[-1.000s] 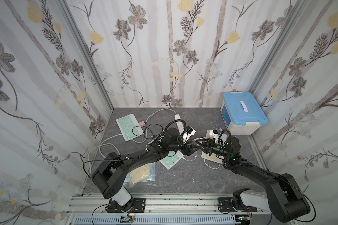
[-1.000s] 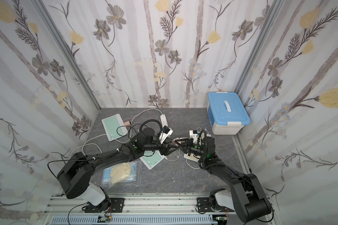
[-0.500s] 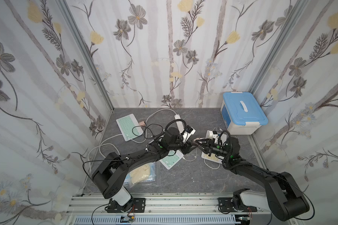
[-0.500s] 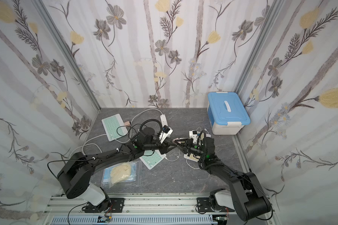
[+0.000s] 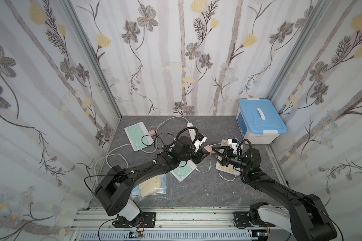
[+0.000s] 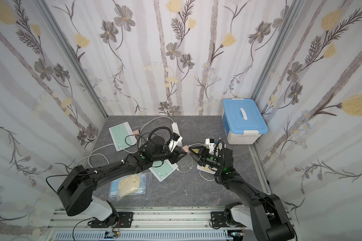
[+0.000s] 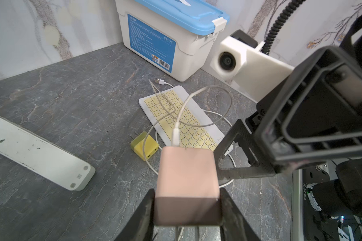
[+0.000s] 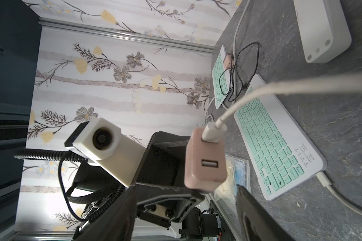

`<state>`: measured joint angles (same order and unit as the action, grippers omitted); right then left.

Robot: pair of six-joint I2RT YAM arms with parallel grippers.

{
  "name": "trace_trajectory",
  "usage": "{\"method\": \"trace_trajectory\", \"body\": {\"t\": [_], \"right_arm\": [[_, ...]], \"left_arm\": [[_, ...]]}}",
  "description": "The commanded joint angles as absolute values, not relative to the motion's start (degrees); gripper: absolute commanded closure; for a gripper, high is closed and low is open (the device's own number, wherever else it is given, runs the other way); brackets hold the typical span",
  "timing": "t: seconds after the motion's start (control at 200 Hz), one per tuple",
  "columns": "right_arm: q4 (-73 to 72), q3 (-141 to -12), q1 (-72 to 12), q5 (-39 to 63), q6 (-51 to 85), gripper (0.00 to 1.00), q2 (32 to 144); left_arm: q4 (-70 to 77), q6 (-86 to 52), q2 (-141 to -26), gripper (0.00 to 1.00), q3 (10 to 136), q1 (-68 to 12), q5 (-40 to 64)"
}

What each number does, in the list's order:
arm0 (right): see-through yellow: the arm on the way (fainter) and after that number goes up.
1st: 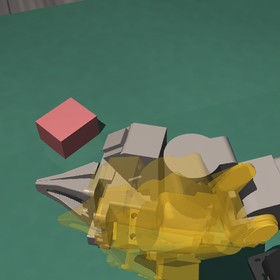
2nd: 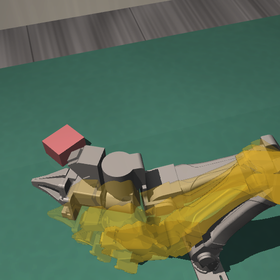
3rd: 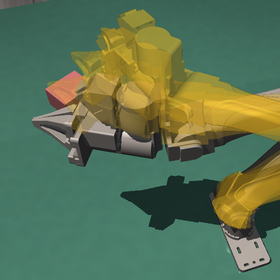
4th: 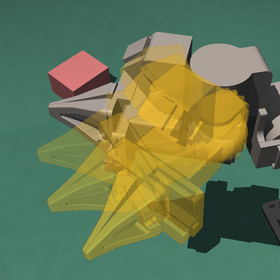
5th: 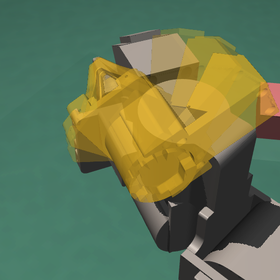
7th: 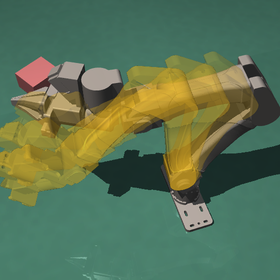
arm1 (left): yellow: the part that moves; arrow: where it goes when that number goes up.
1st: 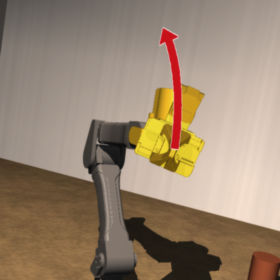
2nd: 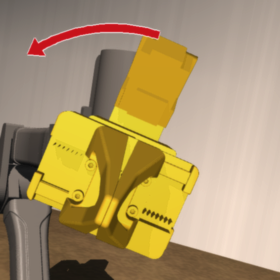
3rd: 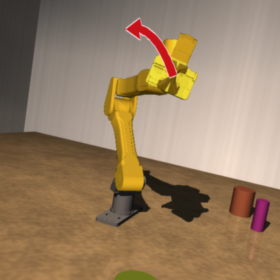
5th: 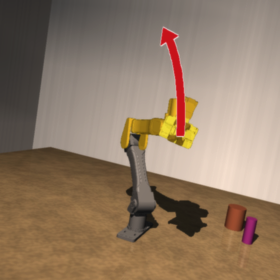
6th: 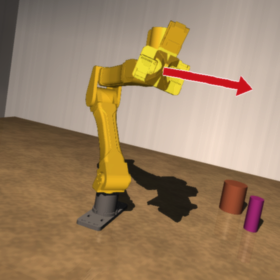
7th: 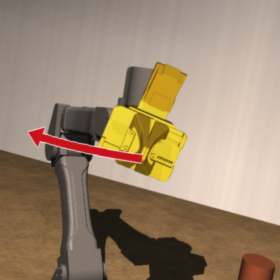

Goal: Unplug the wireless keyboard
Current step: Place the plug at the center of the board.

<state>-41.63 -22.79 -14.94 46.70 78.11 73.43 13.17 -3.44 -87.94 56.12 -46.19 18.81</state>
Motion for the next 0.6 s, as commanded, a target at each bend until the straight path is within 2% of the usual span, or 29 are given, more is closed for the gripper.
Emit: {"method": "trace_trajectory", "body": {"t": [0.0, 0.26, 0.44, 0.594], "right_arm": [[-30.96, -24.07, -14.59, 43.52, 67.76, 0.18, 70.85], [-5.7, -22.59, -14.46, 28.49, 46.46, 0.2, 61.95], [-3.25, -17.52, -14.06, 26.55, 44.56, 0.2, 56.35], [-3.66, -15.58, -13.97, 27.13, 43.99, 0.21, 55.44]], "left_arm": [[11.78, -3.1, -88.45, 1.0, 56.05, -46.18, 15.69], [10.47, -7.62, -97.59, 1.0, 55.29, -47.02, 3.88], [13.62, -11.44, -100.72, 1.0, 52.69, -52.03, -1.7], [12.39, -12.96, -98.28, 1.0, 49.67, -55.77, -5.64]]}}
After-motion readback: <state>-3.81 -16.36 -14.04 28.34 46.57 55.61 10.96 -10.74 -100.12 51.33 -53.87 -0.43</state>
